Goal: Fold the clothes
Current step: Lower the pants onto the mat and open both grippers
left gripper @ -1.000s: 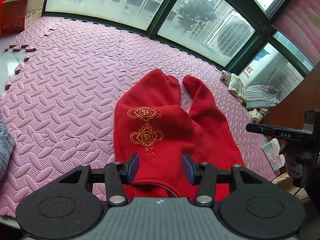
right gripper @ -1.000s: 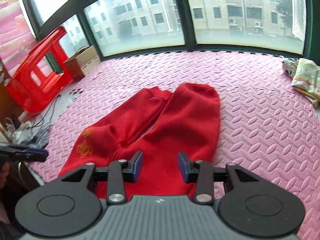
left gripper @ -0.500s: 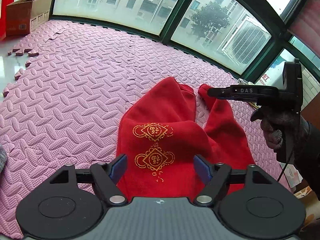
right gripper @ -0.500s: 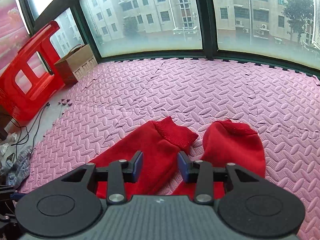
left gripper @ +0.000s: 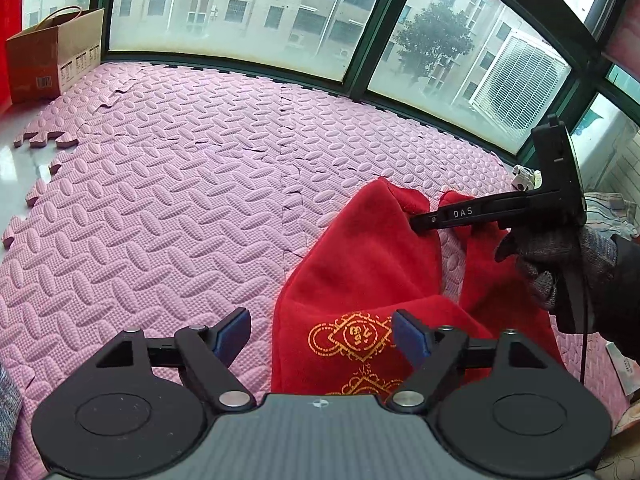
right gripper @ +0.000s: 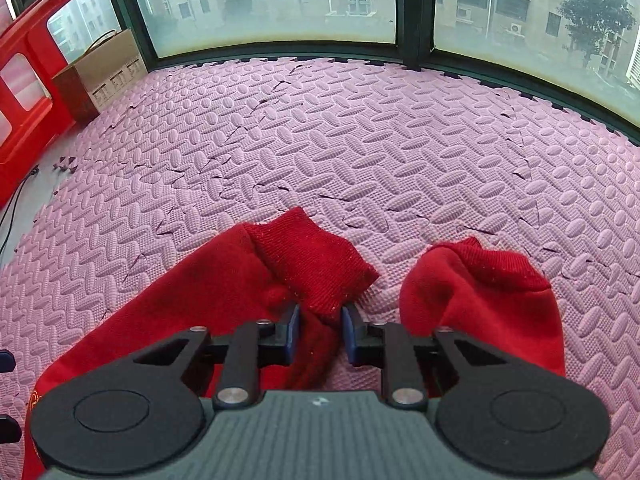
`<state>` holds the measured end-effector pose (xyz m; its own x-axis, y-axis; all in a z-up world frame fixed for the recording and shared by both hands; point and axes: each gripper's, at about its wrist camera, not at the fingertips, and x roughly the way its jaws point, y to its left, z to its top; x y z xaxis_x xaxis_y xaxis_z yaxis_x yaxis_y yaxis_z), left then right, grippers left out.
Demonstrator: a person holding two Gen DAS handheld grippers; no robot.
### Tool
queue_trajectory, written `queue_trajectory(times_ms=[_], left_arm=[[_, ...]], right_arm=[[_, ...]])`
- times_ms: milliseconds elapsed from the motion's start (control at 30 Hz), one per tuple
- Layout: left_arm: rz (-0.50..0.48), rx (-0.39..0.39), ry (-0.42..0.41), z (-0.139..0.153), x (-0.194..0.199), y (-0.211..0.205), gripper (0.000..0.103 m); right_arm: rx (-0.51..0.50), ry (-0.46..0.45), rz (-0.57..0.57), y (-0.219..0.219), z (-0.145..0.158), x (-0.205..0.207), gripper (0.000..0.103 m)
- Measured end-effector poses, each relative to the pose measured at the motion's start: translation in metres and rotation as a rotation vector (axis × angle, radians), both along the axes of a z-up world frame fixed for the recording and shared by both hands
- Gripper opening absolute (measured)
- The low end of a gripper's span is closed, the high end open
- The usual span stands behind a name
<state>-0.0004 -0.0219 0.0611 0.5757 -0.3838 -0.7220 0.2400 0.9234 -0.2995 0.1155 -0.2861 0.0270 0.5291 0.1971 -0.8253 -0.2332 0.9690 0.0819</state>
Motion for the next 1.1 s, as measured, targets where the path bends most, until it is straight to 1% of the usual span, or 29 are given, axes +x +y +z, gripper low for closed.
queue_trajectory(times_ms=[100, 233, 267, 300, 367, 400, 433, 467, 500, 633, 700, 800, 867, 967, 1000, 1067, 1100], left_arm=[[0.009, 0.01, -0.004, -0.002, 0.014, -0.003, 0.08], [0.027, 0.039, -0.019, -0.003, 0.03, -0.008, 0.079], [0.032, 0.049, -0.024, -0.003, 0.034, -0.009, 0.079], [0.037, 0.059, -0.031, -0.004, 0.038, -0.011, 0.079], [0.044, 0.082, -0.043, -0.005, 0.046, -0.015, 0.079], [0.046, 0.098, -0.05, -0.005, 0.049, -0.017, 0.079], [0.045, 0.112, -0.057, -0.006, 0.052, -0.02, 0.079], [0.041, 0.125, -0.065, -0.007, 0.055, -0.023, 0.079], [0.035, 0.138, -0.071, -0.009, 0.058, -0.026, 0.079], [-0.001, 0.196, -0.093, -0.016, 0.068, -0.04, 0.079], [-0.011, 0.219, -0.09, -0.021, 0.073, -0.045, 0.079], [-0.013, 0.243, -0.068, -0.031, 0.079, -0.049, 0.079], [-0.012, 0.257, -0.057, -0.035, 0.081, -0.05, 0.079], [-0.017, 0.262, -0.054, -0.036, 0.079, -0.052, 0.08], [-0.02, 0.261, -0.055, -0.036, 0.078, -0.054, 0.08], [-0.025, 0.256, -0.056, -0.034, 0.076, -0.057, 0.08], [-0.028, 0.255, -0.057, -0.033, 0.075, -0.059, 0.08]], right_arm=[[-0.048, -0.068, 0.058, 0.012, 0.014, 0.011, 0.011], [-0.118, -0.195, 0.133, 0.036, 0.034, 0.038, 0.011], [-0.127, -0.219, 0.146, 0.039, 0.037, 0.045, 0.011], [-0.125, -0.221, 0.152, 0.041, 0.037, 0.053, 0.012], [-0.125, -0.211, 0.139, 0.042, 0.036, 0.063, 0.014], [-0.145, -0.209, 0.133, 0.041, 0.037, 0.069, 0.016], [-0.143, -0.215, 0.129, 0.036, 0.04, 0.07, 0.016], [-0.132, -0.223, 0.124, 0.03, 0.044, 0.07, 0.018], [-0.131, -0.221, 0.115, 0.02, 0.047, 0.067, 0.021], [-0.142, -0.202, 0.076, -0.023, 0.059, 0.051, 0.023], [-0.15, -0.189, 0.047, -0.046, 0.062, 0.043, 0.023], [-0.157, -0.14, -0.009, -0.082, 0.055, 0.025, 0.023], [-0.158, -0.113, -0.039, -0.098, 0.049, 0.018, 0.023], [-0.102, -0.053, -0.119, -0.13, 0.028, 0.003, 0.023], [-0.066, -0.036, -0.141, -0.138, 0.022, 0.0, 0.023], [0.002, -0.018, -0.169, -0.146, 0.011, -0.001, 0.023], [0.019, -0.016, -0.175, -0.146, 0.007, -0.001, 0.023]])
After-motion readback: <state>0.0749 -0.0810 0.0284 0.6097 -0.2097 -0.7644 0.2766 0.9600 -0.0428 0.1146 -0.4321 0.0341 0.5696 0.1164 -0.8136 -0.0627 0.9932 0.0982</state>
